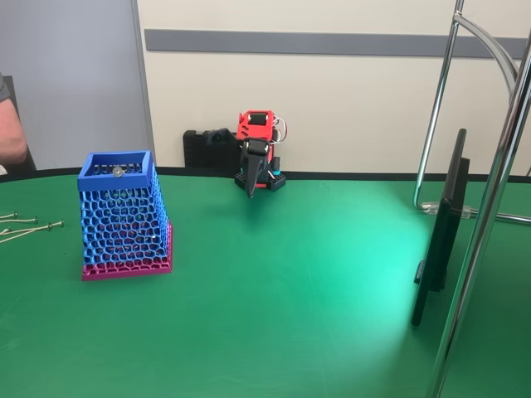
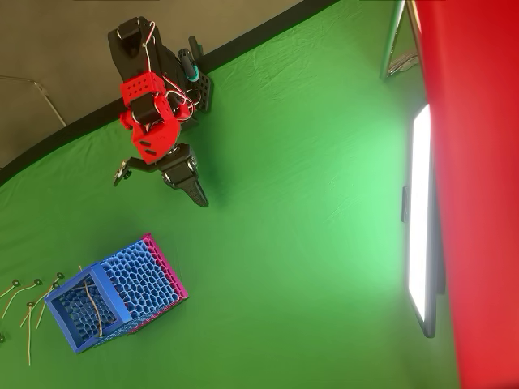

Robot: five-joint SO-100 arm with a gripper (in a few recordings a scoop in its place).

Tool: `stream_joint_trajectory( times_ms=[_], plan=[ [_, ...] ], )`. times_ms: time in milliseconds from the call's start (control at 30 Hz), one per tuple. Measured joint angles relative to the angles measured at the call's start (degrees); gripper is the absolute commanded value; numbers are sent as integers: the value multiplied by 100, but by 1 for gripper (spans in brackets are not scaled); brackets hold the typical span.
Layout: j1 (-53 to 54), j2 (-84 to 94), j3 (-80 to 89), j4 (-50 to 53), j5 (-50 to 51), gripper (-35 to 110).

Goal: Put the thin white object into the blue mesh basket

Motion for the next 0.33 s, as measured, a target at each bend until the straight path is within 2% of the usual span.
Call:
stream_joint_trajectory(
  times_ms=[333],
  plan=[
    [0, 79, 0, 123, 35, 1]
  ],
)
